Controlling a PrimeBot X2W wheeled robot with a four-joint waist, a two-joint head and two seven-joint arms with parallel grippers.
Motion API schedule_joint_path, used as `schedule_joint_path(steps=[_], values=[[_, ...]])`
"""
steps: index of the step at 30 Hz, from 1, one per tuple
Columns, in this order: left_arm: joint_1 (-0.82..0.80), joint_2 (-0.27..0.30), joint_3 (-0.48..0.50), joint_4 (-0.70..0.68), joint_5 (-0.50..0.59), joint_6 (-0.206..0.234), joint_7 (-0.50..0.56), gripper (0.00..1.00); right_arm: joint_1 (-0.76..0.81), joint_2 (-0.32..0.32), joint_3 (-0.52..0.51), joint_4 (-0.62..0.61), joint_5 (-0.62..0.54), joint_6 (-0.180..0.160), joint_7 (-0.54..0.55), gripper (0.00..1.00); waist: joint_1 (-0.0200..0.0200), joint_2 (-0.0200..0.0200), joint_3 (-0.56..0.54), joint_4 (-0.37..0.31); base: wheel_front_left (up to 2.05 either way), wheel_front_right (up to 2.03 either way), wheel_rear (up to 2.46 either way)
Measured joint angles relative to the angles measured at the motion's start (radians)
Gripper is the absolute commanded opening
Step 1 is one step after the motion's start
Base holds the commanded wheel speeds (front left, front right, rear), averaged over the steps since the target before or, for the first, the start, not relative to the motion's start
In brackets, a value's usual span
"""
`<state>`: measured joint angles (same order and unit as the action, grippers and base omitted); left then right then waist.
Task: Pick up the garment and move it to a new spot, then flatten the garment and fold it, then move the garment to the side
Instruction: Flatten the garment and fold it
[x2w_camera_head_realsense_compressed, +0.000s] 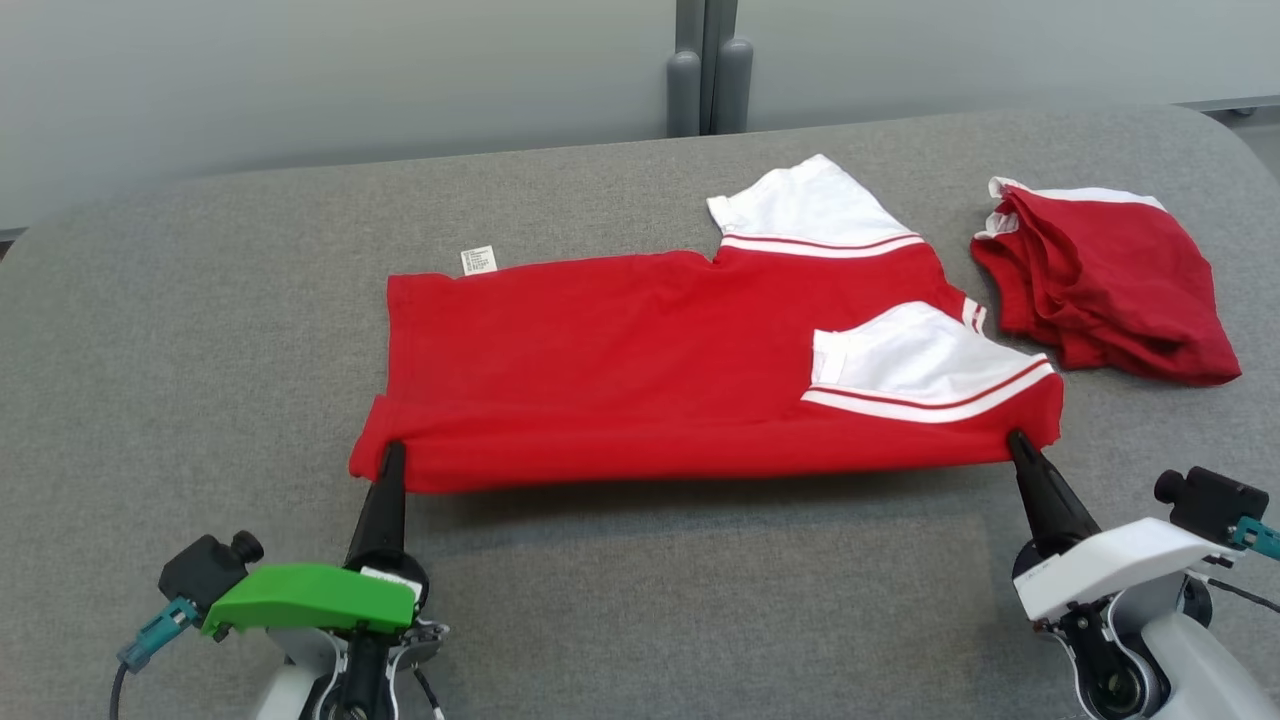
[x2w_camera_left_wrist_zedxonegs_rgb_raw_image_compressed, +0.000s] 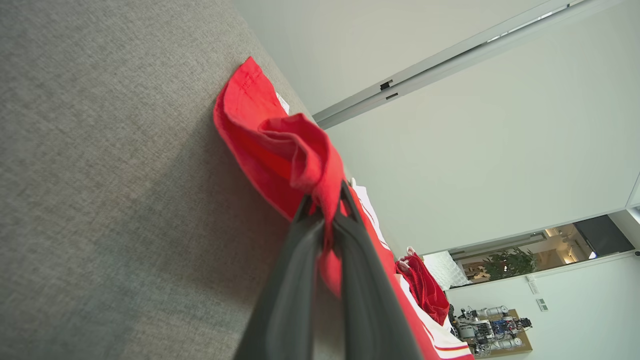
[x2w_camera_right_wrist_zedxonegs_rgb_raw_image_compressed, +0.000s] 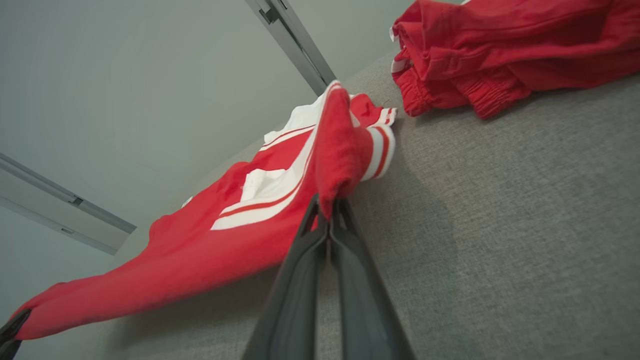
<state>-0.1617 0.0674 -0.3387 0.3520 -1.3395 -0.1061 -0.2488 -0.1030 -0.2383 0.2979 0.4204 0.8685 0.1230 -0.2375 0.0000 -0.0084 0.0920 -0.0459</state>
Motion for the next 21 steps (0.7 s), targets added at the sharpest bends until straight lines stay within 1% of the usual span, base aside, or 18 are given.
schedule_joint_path(steps=[3,6,10,13,14,17,18,21], values=[[0.041,0.018,0.003,-0.049,0.035,0.0,0.0,0.0,0.045,-0.024,0.004,-0.045,0.0,0.0,0.015,0.0,0.0,0.0,-0.009,-0.006,0.0,0.0,0.0],[0.094,0.024,0.004,-0.09,0.056,0.005,0.0,0.0,0.096,-0.047,0.012,-0.072,-0.007,-0.003,0.047,0.0,0.0,0.0,-0.013,-0.008,0.0,0.0,0.0],[0.16,0.034,-0.002,-0.142,0.07,0.029,0.0,0.0,0.152,-0.054,0.012,-0.098,-0.005,-0.035,0.089,0.0,0.0,0.0,-0.014,-0.007,0.0,0.0,0.0],[0.192,0.036,-0.004,-0.173,0.071,0.049,0.0,0.0,0.179,-0.072,0.007,-0.12,-0.003,-0.053,0.104,0.0,0.0,0.0,-0.013,-0.005,0.0,0.0,0.0],[0.199,0.036,-0.007,-0.175,0.076,0.059,0.0,0.0,0.181,-0.077,0.006,-0.127,-0.003,-0.063,0.109,0.0,0.0001,0.0,-0.013,-0.004,0.0,0.0,0.0],[0.224,0.037,-0.021,-0.177,0.092,0.078,0.0,0.0,0.181,-0.077,0.004,-0.145,0.006,-0.073,0.126,0.0,0.0,0.0,-0.012,-0.002,0.0,0.0,0.0],[0.224,0.037,-0.021,-0.177,0.092,0.078,0.0,0.0,0.181,-0.077,0.004,-0.145,0.006,-0.073,0.126,0.0,0.0,0.0,-0.012,-0.002,0.0,0.0,0.0],[0.237,0.041,-0.035,-0.175,0.113,0.091,0.0,0.0,0.194,-0.078,0.01,-0.149,0.007,-0.088,0.148,0.0,0.0,0.0,-0.011,-0.001,0.0,0.0,0.0]])
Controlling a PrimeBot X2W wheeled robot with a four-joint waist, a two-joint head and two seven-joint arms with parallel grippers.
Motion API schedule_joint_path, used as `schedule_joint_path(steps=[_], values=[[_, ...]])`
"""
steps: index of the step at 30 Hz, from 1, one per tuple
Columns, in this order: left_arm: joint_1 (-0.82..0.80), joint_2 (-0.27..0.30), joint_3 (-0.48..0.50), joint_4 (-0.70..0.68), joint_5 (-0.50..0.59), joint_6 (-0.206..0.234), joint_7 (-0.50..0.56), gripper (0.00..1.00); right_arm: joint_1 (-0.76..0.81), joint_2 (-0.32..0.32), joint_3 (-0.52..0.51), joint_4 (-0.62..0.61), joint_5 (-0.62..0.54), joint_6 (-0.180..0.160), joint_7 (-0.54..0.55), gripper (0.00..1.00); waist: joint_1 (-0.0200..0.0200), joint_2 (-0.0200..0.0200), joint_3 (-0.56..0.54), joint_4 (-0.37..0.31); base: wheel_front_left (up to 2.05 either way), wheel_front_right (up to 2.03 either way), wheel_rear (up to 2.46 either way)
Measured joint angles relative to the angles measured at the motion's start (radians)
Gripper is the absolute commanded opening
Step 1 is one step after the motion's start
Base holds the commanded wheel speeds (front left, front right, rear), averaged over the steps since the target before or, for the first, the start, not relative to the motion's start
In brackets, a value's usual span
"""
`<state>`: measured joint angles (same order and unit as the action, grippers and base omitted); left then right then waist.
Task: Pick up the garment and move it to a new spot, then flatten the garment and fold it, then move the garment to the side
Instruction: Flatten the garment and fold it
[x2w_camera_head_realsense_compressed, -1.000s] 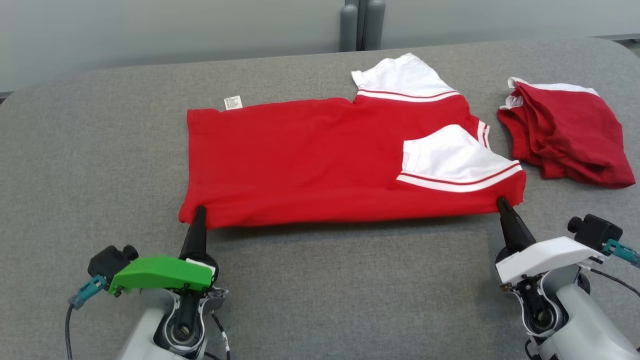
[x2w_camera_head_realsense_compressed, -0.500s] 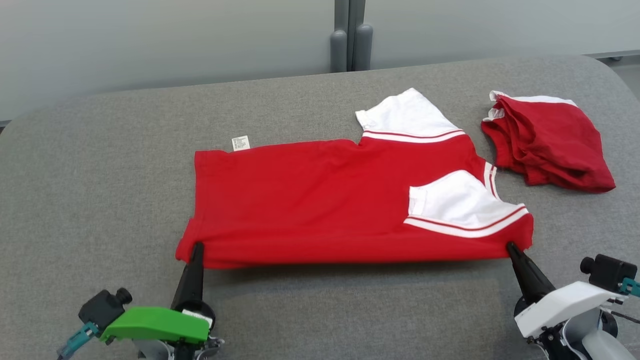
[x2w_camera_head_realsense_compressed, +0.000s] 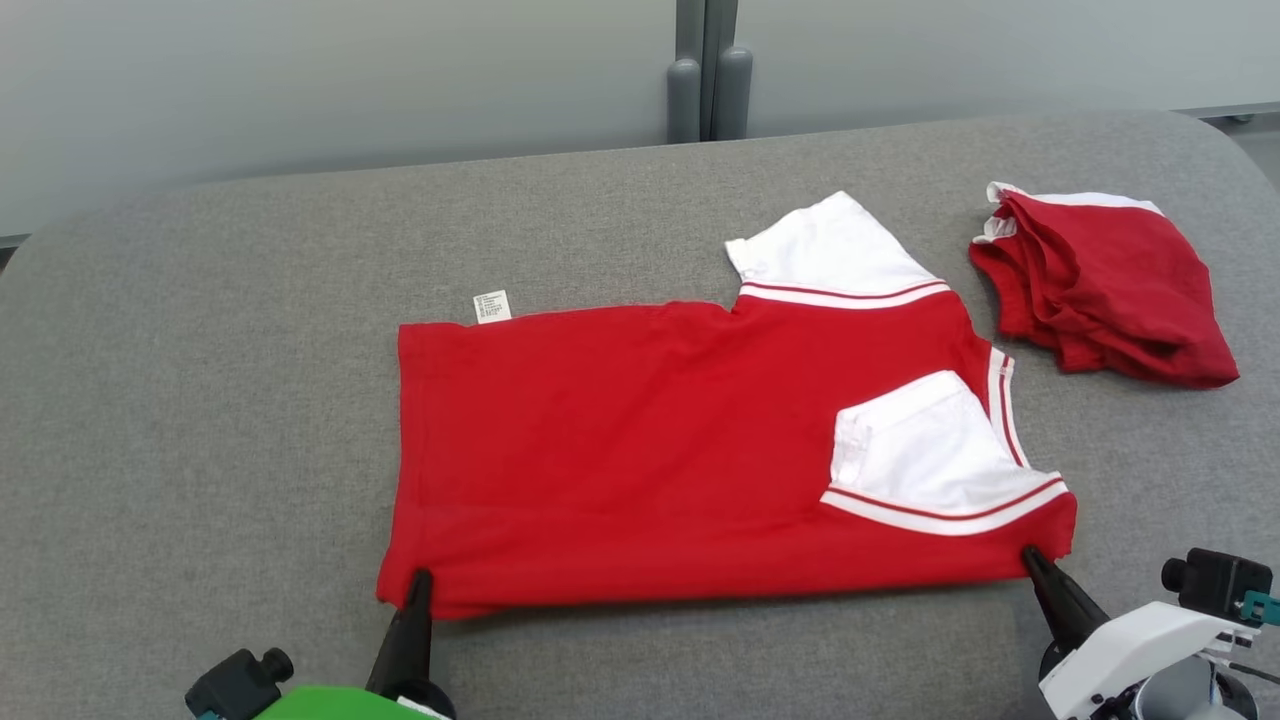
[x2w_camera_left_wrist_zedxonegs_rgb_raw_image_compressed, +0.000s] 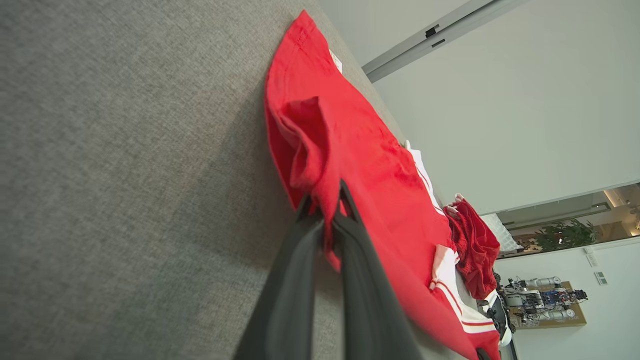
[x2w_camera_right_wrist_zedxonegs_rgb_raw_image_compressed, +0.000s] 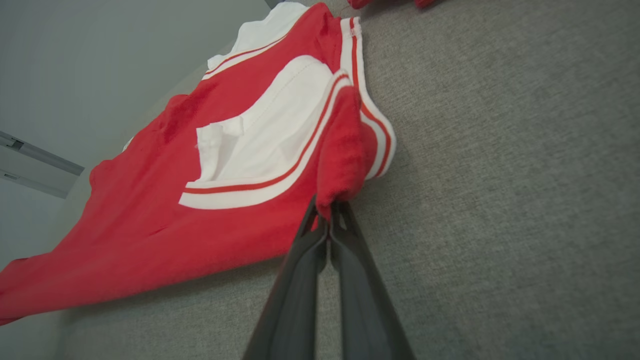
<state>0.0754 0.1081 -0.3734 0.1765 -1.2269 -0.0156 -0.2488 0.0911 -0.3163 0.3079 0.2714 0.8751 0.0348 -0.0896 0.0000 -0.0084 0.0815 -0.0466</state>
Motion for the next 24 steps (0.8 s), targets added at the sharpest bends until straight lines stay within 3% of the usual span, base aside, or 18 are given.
schedule_joint_path(steps=[7,8,9,10,11,12,21,24], values=[[0.017,0.002,-0.018,-0.022,0.007,0.037,0.0,0.0,0.044,0.003,0.008,-0.017,0.021,-0.022,0.039,0.0,0.0,0.0,0.004,0.0,0.0,0.0,0.0],[0.02,0.004,-0.019,-0.023,0.008,0.045,0.0,0.0,0.049,0.004,0.009,-0.019,0.023,-0.028,0.039,0.07,0.0,0.0,0.005,-0.001,0.0,0.0,0.0],[0.026,0.005,-0.019,-0.024,0.008,0.053,0.0,0.07,0.054,0.004,0.008,-0.023,0.024,-0.028,0.042,0.2,0.0,0.0,0.006,-0.002,0.0,0.0,0.0],[0.032,0.007,-0.019,-0.025,0.009,0.056,0.0,0.42,0.059,0.004,0.008,-0.028,0.024,-0.031,0.045,0.49,0.0,0.0,0.006,-0.002,0.0,0.0,0.0],[0.04,0.01,-0.019,-0.026,0.009,0.062,0.001,0.63,0.063,0.004,0.007,-0.033,0.026,-0.037,0.048,1.0,0.0,0.0,0.007,-0.003,0.0,0.0,0.0],[0.048,0.016,-0.019,-0.027,0.012,0.067,0.002,1.0,0.064,0.003,0.004,-0.038,0.029,-0.038,0.049,1.0,0.0,0.0,0.007,-0.005,0.0,0.0,0.0],[0.065,0.123,0.051,-0.068,0.066,0.105,0.006,1.0,0.089,-0.086,-0.05,-0.117,0.027,-0.082,0.073,1.0,0.0,0.0,0.011,-0.013,0.0,0.0,0.0],[0.05,0.151,0.026,-0.095,0.119,0.109,0.01,1.0,0.08,-0.136,-0.09,-0.161,-0.004,-0.096,0.063,1.0,0.0,0.0,0.013,-0.011,0.0,0.0,0.0]])
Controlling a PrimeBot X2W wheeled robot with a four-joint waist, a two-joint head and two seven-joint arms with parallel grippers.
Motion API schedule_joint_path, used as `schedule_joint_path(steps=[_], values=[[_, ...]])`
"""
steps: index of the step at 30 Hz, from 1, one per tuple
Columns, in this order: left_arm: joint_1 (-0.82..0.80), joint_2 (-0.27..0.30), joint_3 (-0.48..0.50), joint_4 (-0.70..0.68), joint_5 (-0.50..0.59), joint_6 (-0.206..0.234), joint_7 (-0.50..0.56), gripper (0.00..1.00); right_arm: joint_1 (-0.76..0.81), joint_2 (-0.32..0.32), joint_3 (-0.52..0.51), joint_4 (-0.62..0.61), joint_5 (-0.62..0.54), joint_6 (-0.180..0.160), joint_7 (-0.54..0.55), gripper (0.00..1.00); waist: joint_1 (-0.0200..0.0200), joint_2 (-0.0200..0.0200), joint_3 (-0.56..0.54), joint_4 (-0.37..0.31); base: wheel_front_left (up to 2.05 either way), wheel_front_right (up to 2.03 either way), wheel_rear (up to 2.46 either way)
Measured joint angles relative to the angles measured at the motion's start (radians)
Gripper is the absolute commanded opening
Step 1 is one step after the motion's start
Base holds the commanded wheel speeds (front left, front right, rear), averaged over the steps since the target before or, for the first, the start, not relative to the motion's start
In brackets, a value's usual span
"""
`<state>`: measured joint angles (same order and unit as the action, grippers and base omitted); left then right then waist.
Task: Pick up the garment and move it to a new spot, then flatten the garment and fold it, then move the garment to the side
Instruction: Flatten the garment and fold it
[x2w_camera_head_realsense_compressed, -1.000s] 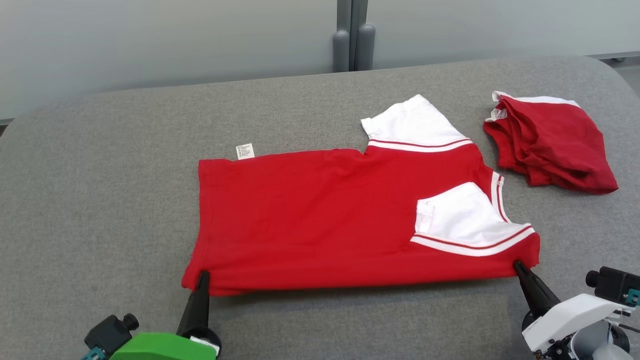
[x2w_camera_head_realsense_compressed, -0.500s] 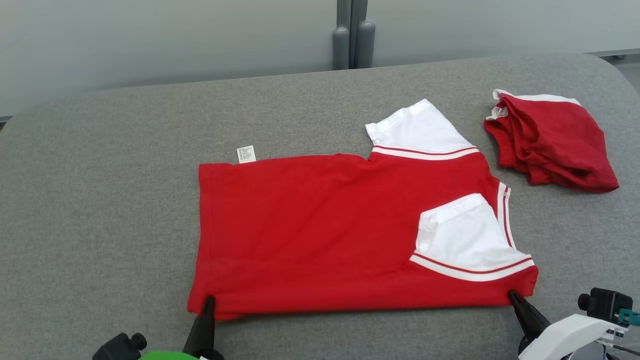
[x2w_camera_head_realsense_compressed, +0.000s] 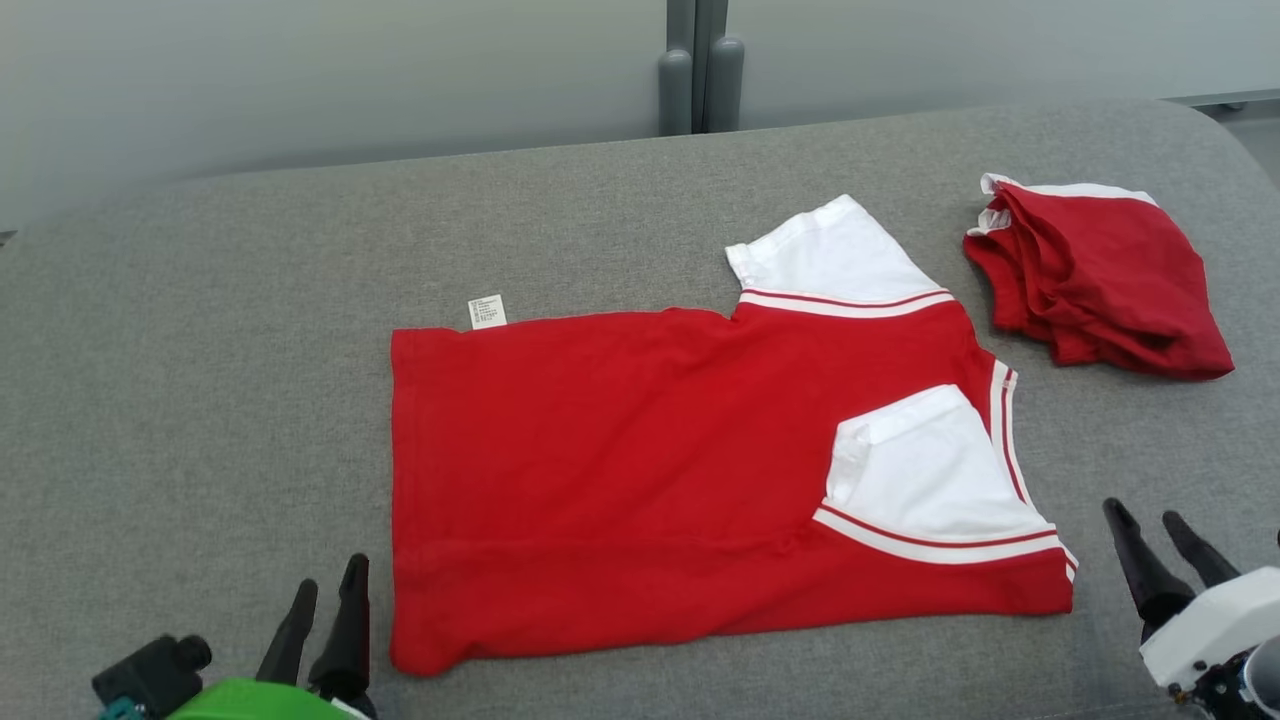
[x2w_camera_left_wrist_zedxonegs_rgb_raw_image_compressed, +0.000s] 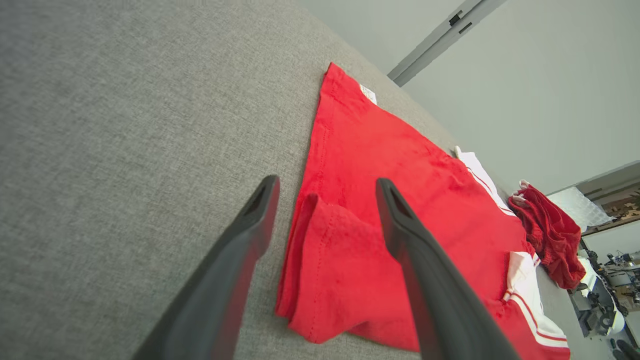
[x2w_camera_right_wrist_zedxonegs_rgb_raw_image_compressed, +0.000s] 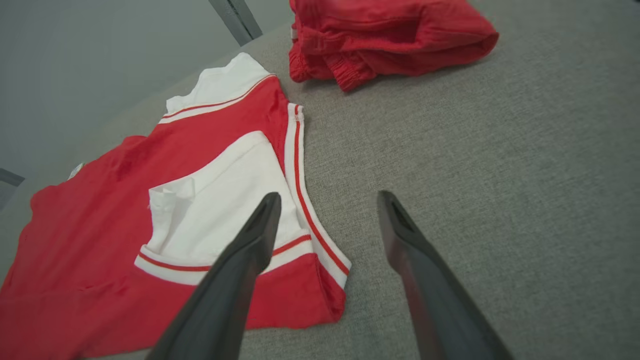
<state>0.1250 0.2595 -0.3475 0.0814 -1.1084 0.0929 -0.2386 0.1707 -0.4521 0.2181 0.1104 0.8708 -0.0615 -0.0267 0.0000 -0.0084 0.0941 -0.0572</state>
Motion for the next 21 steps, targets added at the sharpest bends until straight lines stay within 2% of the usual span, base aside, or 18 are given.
schedule_joint_path(steps=[3,6,10,21], values=[[-0.057,0.021,-0.03,-0.017,0.047,0.0,0.012,1.0,-0.048,-0.029,0.007,-0.039,-0.034,0.001,0.003,1.0,0.0,0.0,0.003,0.006,0.0,0.0,0.0],[-0.134,0.046,-0.066,-0.023,0.106,0.001,0.041,1.0,-0.132,-0.054,0.015,-0.064,-0.046,0.016,0.024,1.0,0.0,0.0,0.008,0.008,0.0,0.0,0.0],[-0.234,0.049,-0.104,-0.017,0.15,0.002,0.077,1.0,-0.229,-0.085,0.035,-0.072,-0.082,0.026,0.063,1.0,0.0,0.0,0.026,0.015,0.0,0.0,0.0],[-0.466,0.035,-0.142,0.089,0.21,0.014,0.198,1.0,-0.497,-0.085,0.105,-0.045,-0.134,0.052,0.169,1.0,0.0,0.0,0.123,0.026,0.0,0.0,0.0]])
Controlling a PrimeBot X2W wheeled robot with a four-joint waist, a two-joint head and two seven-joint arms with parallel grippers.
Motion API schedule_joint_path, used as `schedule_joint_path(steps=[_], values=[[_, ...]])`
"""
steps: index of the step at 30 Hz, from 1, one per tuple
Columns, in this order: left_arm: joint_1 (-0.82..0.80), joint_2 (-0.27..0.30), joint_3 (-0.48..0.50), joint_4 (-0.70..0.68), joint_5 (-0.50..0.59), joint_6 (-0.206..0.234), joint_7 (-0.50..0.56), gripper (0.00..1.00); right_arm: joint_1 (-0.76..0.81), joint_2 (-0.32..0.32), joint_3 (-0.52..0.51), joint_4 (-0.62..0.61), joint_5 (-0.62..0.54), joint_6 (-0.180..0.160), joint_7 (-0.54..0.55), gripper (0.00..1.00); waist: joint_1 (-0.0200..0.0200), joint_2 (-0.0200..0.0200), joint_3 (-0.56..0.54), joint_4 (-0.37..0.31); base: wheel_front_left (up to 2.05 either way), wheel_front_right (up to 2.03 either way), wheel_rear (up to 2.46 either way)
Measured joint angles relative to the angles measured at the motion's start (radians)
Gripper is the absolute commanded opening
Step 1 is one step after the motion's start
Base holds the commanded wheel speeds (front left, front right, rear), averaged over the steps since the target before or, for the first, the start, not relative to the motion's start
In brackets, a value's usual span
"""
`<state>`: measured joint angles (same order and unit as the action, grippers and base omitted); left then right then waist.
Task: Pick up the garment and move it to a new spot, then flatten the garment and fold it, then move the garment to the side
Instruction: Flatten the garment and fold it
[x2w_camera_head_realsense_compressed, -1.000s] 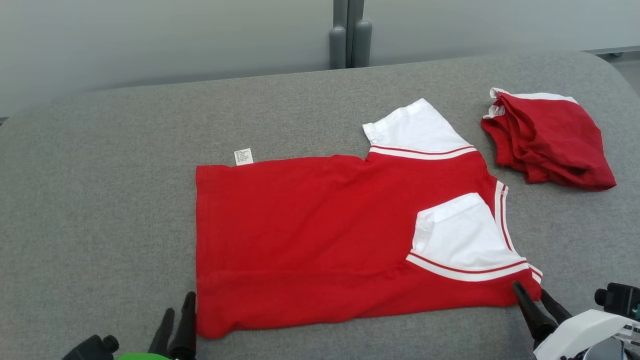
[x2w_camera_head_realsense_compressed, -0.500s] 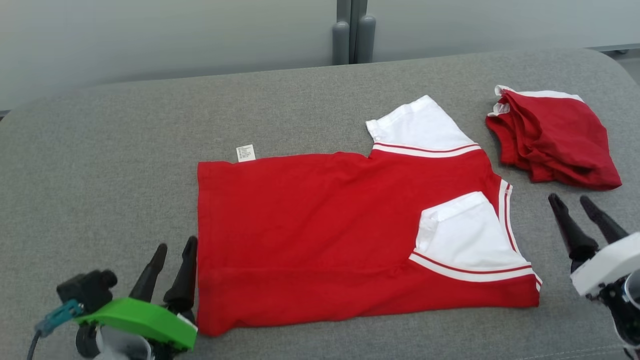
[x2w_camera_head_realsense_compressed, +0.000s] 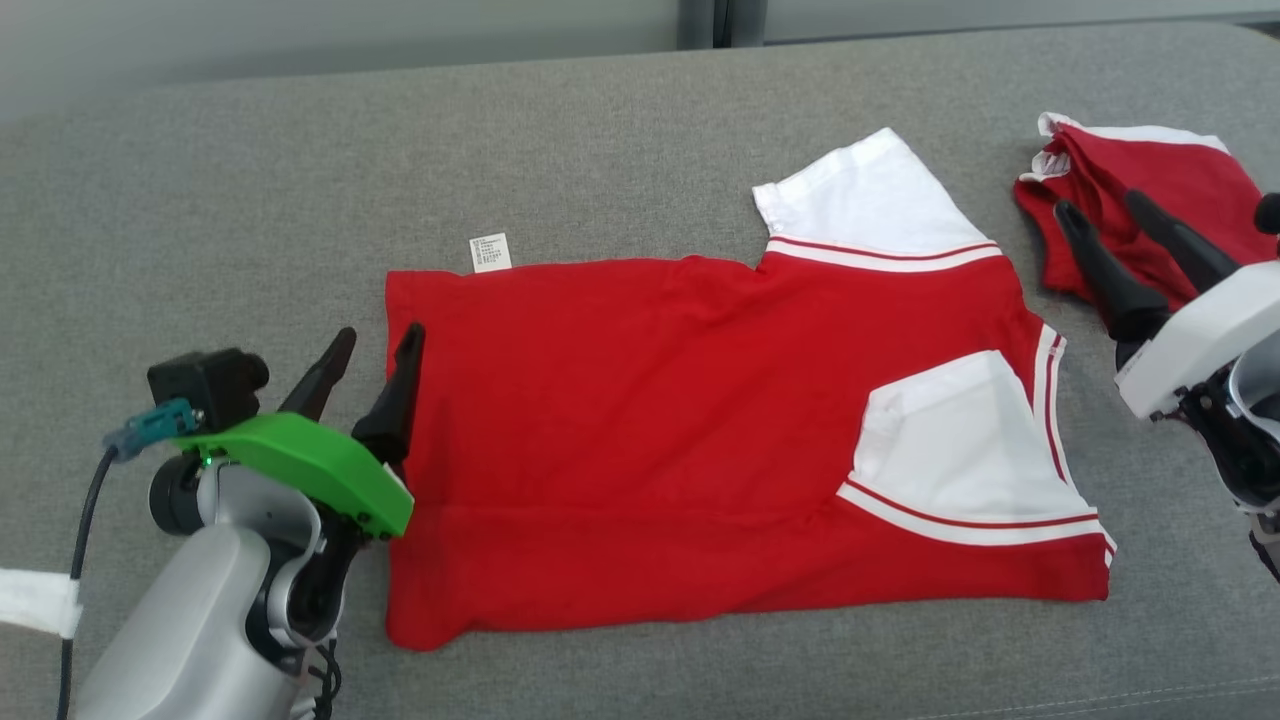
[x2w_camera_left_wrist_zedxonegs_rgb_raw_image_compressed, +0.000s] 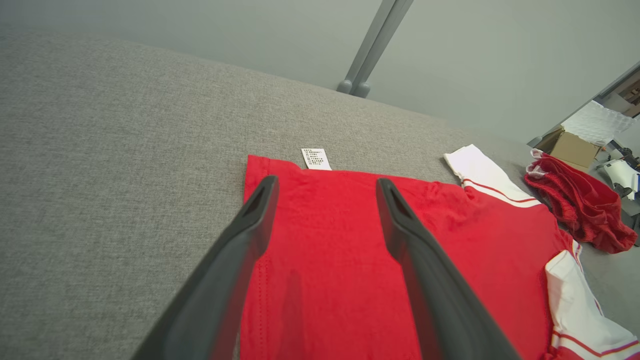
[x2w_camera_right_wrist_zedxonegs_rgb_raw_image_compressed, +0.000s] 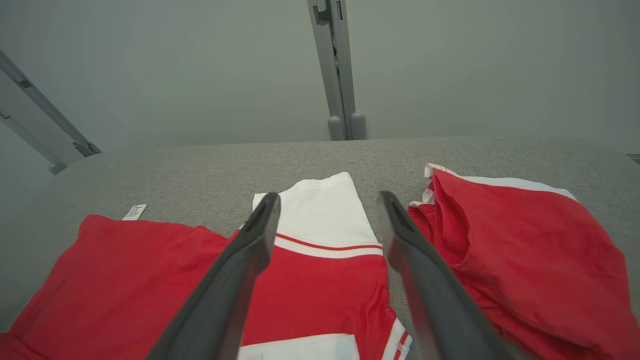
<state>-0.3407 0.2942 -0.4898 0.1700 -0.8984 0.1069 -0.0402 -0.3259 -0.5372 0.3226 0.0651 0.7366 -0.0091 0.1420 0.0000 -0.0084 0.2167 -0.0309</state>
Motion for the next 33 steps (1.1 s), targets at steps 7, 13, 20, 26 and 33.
schedule_joint_path(steps=[7,13,20,26,33], values=[[-0.133,-0.031,0.001,0.121,0.04,0.009,0.05,1.0,-0.12,0.012,0.041,0.05,-0.026,0.011,0.042,1.0,0.0,0.0,0.083,0.001,0.0,0.0,0.0],[-0.205,-0.059,0.014,0.207,0.049,0.012,0.062,1.0,-0.198,0.042,0.077,0.103,-0.062,0.028,0.053,1.0,0.0,0.0,0.147,-0.01,0.0,0.0,0.0],[-0.265,-0.099,0.01,0.287,0.06,0.012,0.066,1.0,-0.266,0.042,0.084,0.176,-0.091,0.035,0.053,1.0,0.0,0.0,0.195,-0.019,0.0,0.0,0.0],[-0.31,-0.123,0.007,0.337,0.074,0.012,0.064,1.0,-0.348,0.048,0.109,0.24,-0.128,0.044,0.068,1.0,0.0,0.0,0.212,0.002,0.0,0.0,0.0],[-0.372,-0.168,-0.013,0.372,0.102,0.012,0.064,1.0,-0.438,0.067,0.123,0.331,-0.145,0.044,0.103,1.0,0.0,0.0,0.241,0.037,0.0,0.0,0.0]])
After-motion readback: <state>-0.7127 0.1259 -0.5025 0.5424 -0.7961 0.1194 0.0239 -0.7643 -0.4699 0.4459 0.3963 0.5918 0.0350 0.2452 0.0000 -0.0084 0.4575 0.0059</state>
